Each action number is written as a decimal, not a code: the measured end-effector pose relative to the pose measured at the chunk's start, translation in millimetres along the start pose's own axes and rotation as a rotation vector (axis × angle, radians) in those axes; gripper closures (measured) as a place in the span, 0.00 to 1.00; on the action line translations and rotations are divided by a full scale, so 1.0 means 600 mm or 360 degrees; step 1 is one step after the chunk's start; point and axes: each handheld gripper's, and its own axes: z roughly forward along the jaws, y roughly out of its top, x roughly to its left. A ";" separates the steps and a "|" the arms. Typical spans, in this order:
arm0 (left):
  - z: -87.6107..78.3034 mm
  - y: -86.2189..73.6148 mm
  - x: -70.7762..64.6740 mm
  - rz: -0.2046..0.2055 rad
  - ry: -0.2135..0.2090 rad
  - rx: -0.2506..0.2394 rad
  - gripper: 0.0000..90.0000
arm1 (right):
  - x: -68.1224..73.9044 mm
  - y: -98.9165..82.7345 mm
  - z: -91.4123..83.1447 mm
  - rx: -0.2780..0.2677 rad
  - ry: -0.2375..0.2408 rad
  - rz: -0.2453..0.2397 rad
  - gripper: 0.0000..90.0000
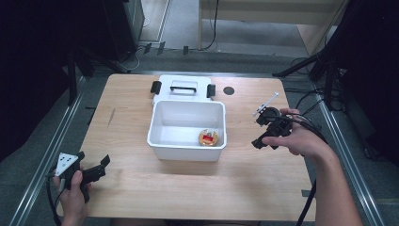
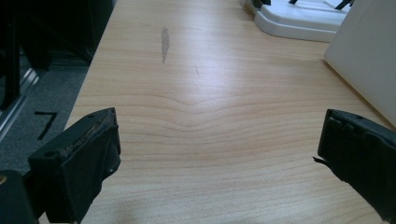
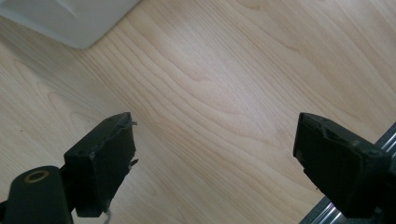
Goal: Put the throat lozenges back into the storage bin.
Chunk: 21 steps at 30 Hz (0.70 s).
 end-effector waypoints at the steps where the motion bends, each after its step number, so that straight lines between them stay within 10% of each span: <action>1: 0.000 0.000 0.000 0.0004 -0.0001 0.0001 0.00 | -0.002 -0.005 0.002 0.0002 -0.0001 0.0010 0.14; 21: 0.000 0.000 -0.001 0.0009 0.0000 -0.0002 0.00 | -0.033 -0.113 0.038 -0.0092 -0.0038 0.0253 0.15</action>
